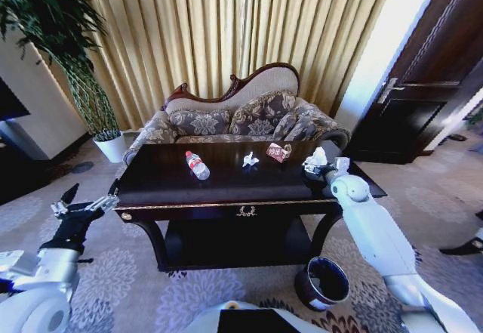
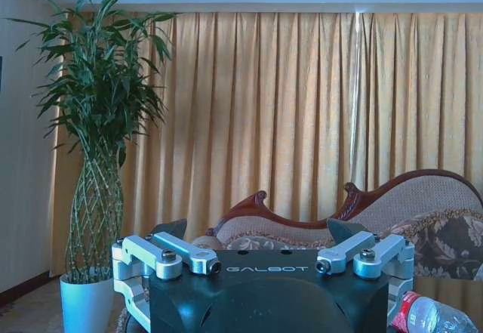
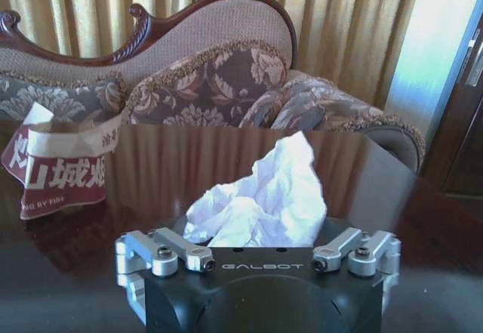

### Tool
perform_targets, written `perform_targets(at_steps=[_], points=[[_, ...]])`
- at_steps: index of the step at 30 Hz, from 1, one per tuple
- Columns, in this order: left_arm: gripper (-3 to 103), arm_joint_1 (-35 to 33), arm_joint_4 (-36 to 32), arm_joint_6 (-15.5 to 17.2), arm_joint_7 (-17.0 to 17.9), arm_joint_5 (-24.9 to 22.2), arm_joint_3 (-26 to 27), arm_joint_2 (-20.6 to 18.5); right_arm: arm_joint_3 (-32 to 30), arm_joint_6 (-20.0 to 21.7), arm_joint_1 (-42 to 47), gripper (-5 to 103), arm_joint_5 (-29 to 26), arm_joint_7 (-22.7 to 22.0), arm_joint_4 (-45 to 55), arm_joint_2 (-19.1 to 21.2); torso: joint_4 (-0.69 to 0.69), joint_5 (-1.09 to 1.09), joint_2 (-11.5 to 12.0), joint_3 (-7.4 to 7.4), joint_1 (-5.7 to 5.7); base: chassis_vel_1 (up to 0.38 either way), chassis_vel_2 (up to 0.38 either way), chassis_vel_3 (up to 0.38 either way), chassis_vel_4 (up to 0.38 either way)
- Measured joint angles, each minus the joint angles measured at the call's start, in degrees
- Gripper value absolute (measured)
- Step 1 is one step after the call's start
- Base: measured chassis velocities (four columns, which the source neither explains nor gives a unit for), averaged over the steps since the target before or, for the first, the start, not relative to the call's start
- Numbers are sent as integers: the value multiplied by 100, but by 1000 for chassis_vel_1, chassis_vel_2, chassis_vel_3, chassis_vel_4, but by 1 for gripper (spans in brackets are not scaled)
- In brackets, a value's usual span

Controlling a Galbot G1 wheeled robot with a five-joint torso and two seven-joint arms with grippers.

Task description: Move to the front of the table and place the trash on the table into the trash bin.

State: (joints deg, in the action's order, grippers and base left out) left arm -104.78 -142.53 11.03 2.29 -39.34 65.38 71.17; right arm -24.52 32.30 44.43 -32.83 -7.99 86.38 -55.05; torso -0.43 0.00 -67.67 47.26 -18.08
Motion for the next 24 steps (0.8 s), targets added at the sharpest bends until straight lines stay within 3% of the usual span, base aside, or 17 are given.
perform_targets(at_steps=[1,3,4,10,11,13,16,19,20,22,24], points=[[100,-3,0,-2,0,0,0,4,0,-19,3,88,2,0,9,3,0,-1,0,0,0,0,0,0,0],[100,-7,0,-5,0,0,0,9,0,-30,19,88,3,0,23,10,0,-1,0,0,0,0,0,0,0],[100,-10,0,-10,0,0,0,13,-7,-35,36,78,3,1,32,15,0,0,0,0,0,0,0,0,0],[100,-18,-1,-15,0,-2,0,12,-53,-63,93,61,4,3,50,31,0,0,0,0,0,0,0,0,0],[100,-20,-5,-17,0,-3,0,10,-73,-72,112,50,4,4,62,30,0,0,0,0,0,0,0,0,0],[100,-20,-8,-17,1,-3,0,10,-78,-75,119,50,4,5,67,31,0,0,0,0,0,0,0,0,0],[100,-20,-21,-20,1,-5,0,13,-100,-92,145,34,4,9,80,33,0,0,0,0,0,0,0,0,0],[100,-20,-25,-21,1,-5,-1,21,-109,-97,148,28,2,11,85,40,0,0,0,0,0,0,0,0,0],[100,-21,-27,-21,2,-5,-3,27,-115,-99,153,17,-3,12,91,46,0,0,0,0,0,0,0,0,0],[100,-22,-30,-21,2,-5,-3,28,-120,-101,158,17,-9,13,96,48,0,0,0,0,0,0,0,0,0],[100,-22,-36,-21,2,-5,-3,28,-137,-103,167,7,-22,16,108,50,0,0,0,0,0,0,0,0,0]])
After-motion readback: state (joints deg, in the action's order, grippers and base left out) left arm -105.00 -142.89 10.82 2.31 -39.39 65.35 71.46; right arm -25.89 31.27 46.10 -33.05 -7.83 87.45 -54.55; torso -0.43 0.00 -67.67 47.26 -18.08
